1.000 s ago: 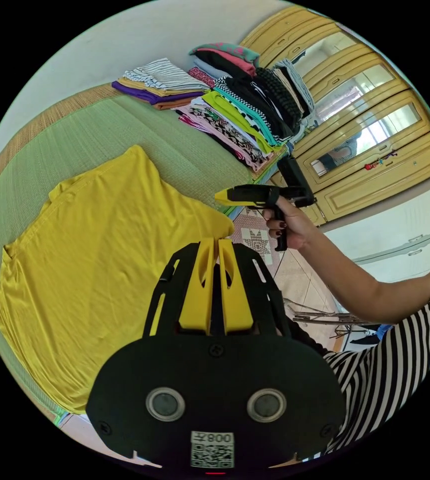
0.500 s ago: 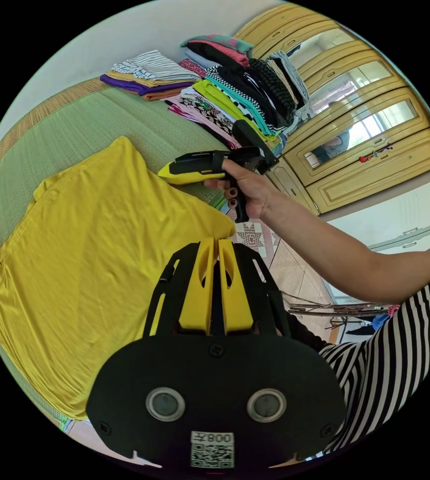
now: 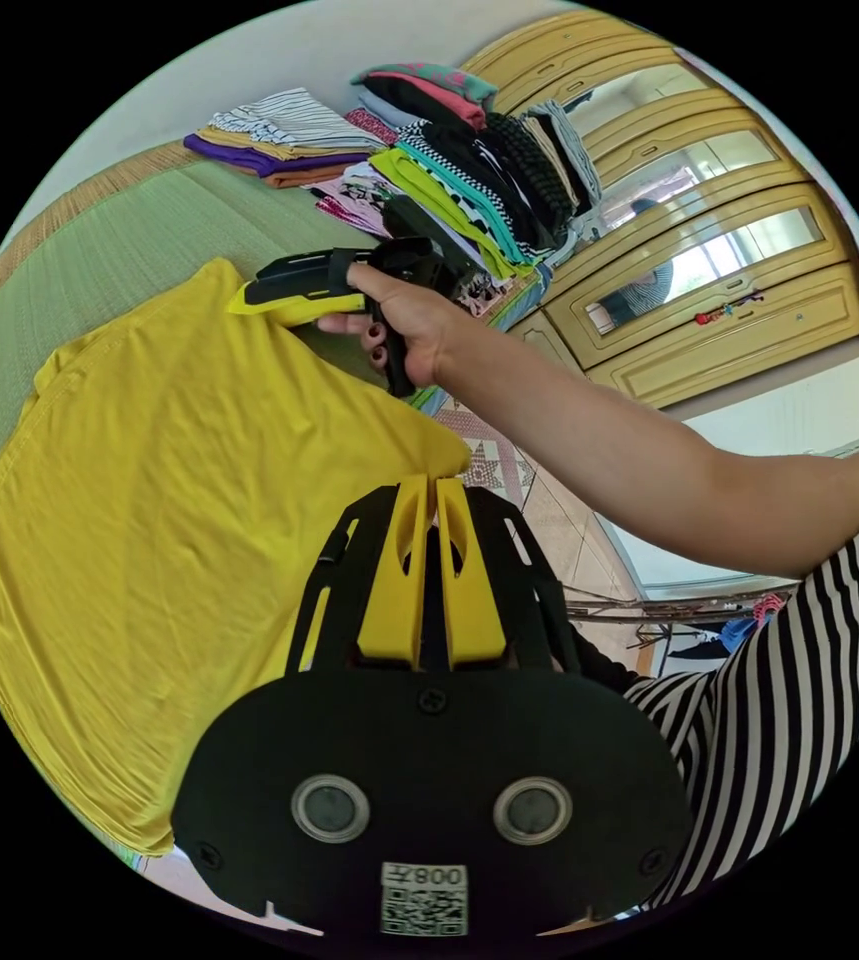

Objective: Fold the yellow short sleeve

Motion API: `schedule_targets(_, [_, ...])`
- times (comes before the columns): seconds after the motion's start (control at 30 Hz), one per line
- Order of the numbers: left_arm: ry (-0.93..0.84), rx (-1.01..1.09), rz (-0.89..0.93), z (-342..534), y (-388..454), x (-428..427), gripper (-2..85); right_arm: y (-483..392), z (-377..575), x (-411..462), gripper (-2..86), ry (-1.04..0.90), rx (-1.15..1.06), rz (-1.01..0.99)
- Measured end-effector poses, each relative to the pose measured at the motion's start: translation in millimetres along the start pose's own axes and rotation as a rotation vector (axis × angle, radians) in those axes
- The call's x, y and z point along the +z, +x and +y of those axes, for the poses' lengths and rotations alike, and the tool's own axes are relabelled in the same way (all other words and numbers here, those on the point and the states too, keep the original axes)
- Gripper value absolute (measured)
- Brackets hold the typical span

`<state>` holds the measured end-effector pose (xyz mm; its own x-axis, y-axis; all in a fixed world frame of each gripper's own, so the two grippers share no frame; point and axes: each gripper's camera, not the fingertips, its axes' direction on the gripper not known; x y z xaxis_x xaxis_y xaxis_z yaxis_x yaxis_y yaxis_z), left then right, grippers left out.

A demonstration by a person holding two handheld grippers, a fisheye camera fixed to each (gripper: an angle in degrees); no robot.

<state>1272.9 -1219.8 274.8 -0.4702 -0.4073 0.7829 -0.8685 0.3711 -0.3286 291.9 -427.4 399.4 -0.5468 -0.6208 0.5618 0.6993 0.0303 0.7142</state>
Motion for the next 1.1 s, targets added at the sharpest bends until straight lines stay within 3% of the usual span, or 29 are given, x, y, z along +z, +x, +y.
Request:
schedule_targets(0.5, [-0.003, 0.003, 0.053, 5, -28, 18, 1.1, -13, -46, 20, 2.2, -0.004, 0.035, 0.005])
schedule_targets(1.1, [0.059, 0.022, 0.077, 48, -86, 36, 1.0, -50, -62, 25, 1.2, 0.021, 0.050, 0.060])
